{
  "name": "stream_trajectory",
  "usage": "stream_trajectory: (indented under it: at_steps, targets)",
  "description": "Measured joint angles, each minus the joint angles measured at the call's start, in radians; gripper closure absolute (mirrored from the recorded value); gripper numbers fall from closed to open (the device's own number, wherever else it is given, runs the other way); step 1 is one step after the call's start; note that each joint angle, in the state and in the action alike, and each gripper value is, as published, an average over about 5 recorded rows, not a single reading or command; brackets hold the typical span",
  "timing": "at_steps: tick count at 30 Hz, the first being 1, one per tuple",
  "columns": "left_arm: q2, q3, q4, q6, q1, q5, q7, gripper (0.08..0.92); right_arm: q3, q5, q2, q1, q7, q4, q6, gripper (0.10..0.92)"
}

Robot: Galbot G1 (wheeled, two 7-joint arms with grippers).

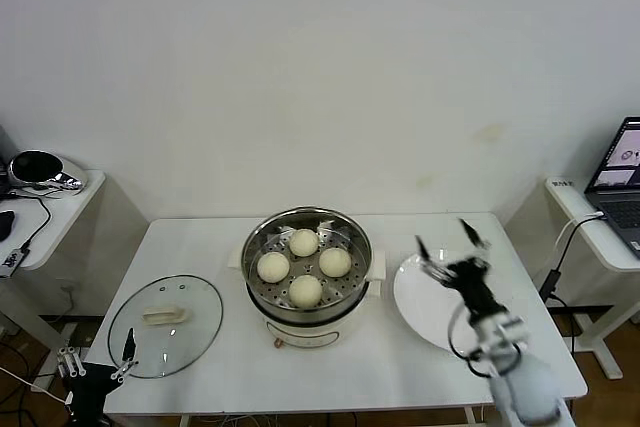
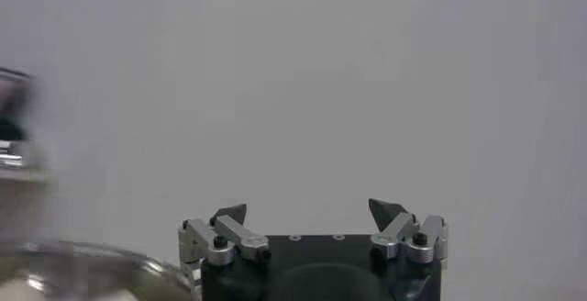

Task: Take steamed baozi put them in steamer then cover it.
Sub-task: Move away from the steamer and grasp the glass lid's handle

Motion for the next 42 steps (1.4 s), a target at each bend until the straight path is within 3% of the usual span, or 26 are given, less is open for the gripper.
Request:
stream_trajectory:
  at_steps: [7, 16, 30, 42]
  targets:
    - [0.066, 0.001, 0.117, -0.017, -0.044, 0.296, -0.002, 0.177, 0.164, -0.012, 0.084, -0.115, 0.068, -0.007, 0.018, 0.203]
    - [0.117, 0.055, 0.27, -0.027, -0.182, 0.539, 0.007, 0.177, 0.281, -0.022, 0.146, -0.186, 0.134, -0.015, 0.04, 0.203]
    - [0.156, 0.139, 0.458, -0.036, -0.396, 0.658, 0.013, 0.177, 0.36, -0.045, 0.199, -0.248, 0.166, -0.005, 0.063, 0.203]
    - [0.154, 0.172, 0.552, -0.047, -0.497, 0.686, 0.019, 0.177, 0.377, -0.061, 0.22, -0.267, 0.174, -0.015, 0.082, 0.203]
